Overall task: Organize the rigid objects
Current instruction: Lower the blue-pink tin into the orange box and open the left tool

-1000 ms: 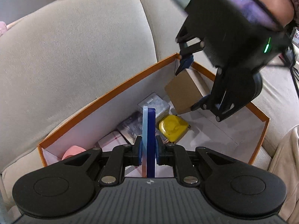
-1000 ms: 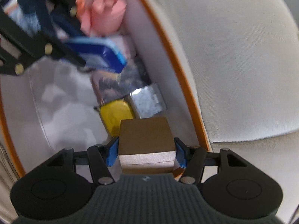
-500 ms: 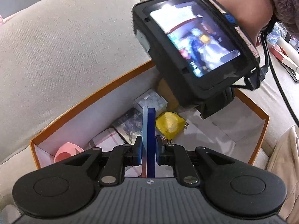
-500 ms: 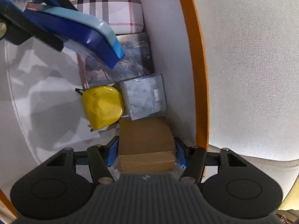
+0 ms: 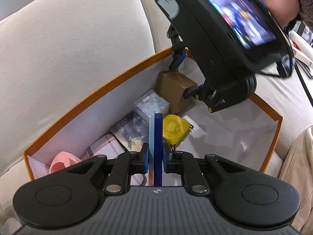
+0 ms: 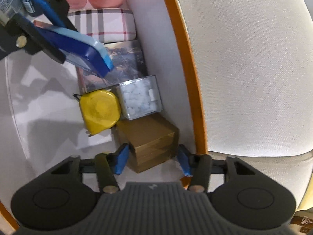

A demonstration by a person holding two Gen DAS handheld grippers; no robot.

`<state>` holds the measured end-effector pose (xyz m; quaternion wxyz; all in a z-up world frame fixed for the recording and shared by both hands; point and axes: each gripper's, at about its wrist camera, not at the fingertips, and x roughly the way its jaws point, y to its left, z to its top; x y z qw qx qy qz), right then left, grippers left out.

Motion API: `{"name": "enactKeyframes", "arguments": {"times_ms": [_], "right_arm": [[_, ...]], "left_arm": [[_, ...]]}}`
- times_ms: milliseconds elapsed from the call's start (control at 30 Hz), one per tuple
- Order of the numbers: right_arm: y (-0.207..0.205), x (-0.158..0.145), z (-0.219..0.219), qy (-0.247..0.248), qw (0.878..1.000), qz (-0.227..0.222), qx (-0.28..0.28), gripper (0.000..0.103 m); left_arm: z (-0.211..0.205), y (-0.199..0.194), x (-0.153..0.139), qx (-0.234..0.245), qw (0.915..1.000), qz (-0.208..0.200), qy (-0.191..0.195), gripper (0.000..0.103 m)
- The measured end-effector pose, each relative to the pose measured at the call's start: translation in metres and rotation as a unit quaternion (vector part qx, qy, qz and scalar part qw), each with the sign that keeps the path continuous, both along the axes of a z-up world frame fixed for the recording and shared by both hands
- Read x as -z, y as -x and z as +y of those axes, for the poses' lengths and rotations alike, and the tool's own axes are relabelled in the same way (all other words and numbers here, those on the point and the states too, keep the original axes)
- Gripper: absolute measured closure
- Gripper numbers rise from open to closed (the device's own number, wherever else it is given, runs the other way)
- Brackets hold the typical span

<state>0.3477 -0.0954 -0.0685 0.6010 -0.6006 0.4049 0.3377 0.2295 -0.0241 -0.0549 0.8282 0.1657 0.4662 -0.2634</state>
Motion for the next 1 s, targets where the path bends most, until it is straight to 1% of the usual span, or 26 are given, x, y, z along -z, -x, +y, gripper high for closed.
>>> {"name": "enactKeyframes", "arguments": {"times_ms": [33, 100, 133, 233, 300, 433, 500, 533, 567, 633, 667, 700, 733, 767, 800, 833, 900, 967, 1000], "right_arm": [[0.003, 0.001, -0.001, -0.001, 1.0, -0.003, -0.005, 0.059], [0.012, 0.004, -0.004, 0.009, 1.0, -0.002, -0.03, 0.061], [0.017, 0.006, -0.005, 0.014, 0.999, -0.009, -0.047, 0.061], [0.026, 0.011, -0.011, 0.033, 0.994, -0.04, -0.097, 0.066], [0.026, 0.007, -0.012, 0.022, 0.994, -0.044, -0.101, 0.065], [0.017, 0.006, -0.016, 0.009, 0.996, -0.038, -0.082, 0.065], [0.017, 0.007, -0.016, 0.002, 0.996, -0.046, -0.076, 0.064], [0.021, 0.008, -0.017, 0.004, 0.994, -0.056, -0.089, 0.065], [0.027, 0.01, -0.02, 0.009, 0.991, -0.068, -0.115, 0.066], [0.038, 0.017, -0.028, 0.031, 0.981, -0.093, -0.167, 0.066], [0.039, 0.019, -0.03, 0.04, 0.98, -0.097, -0.17, 0.066], [0.037, 0.017, -0.032, 0.037, 0.982, -0.093, -0.159, 0.068], [0.033, 0.012, -0.033, 0.024, 0.986, -0.086, -0.143, 0.068], [0.028, 0.003, -0.034, 0.002, 0.99, -0.078, -0.118, 0.068], [0.024, -0.005, -0.036, -0.018, 0.992, -0.072, -0.099, 0.068], [0.019, -0.018, -0.04, -0.048, 0.994, -0.066, -0.073, 0.068], [0.011, -0.039, -0.049, -0.097, 0.993, -0.056, -0.025, 0.067], [0.006, -0.059, -0.059, -0.144, 0.988, -0.054, 0.02, 0.065], [0.005, -0.069, -0.065, -0.169, 0.983, -0.058, 0.041, 0.065]], "left_arm": [[-0.001, 0.001, 0.0, 0.001, 1.0, 0.001, -0.002, 0.088], [-0.002, 0.002, 0.001, 0.002, 1.0, 0.001, -0.006, 0.088], [-0.002, 0.002, 0.001, 0.002, 1.0, 0.002, -0.008, 0.088], [-0.001, 0.004, 0.002, 0.001, 0.9999, 0.004, -0.011, 0.088], [-0.001, 0.005, 0.004, 0.002, 0.9999, 0.006, -0.013, 0.088], [0.004, 0.006, 0.007, 0.001, 0.9998, 0.012, -0.014, 0.088], [0.004, 0.008, 0.009, 0.003, 0.9998, 0.016, -0.01, 0.088], [0.003, 0.005, 0.009, 0.003, 0.9998, 0.018, -0.01, 0.088], [-0.011, -0.007, 0.005, 0.004, 0.9998, 0.019, -0.01, 0.088], [-0.013, -0.007, 0.005, 0.003, 0.9997, 0.02, -0.011, 0.088], [-0.013, -0.007, 0.005, 0.002, 0.9997, 0.021, -0.01, 0.088], [-0.012, -0.005, 0.003, 0.002, 0.9997, 0.023, -0.007, 0.088], [-0.008, -0.009, 0.003, 0.003, 0.9997, 0.025, -0.003, 0.088], [-0.005, -0.006, 0.0, 0.005, 0.9996, 0.026, 0.001, 0.088], [-0.005, -0.003, -0.003, 0.007, 0.9996, 0.027, 0.004, 0.088], [-0.006, -0.003, -0.005, 0.008, 0.9996, 0.028, 0.006, 0.088], [-0.008, -0.004, -0.006, 0.003, 0.9994, 0.032, 0.014, 0.088], [-0.01, -0.008, -0.007, -0.011, 0.9981, 0.046, 0.038, 0.088], [-0.011, -0.01, -0.007, -0.02, 0.9967, 0.056, 0.054, 0.088]]}}
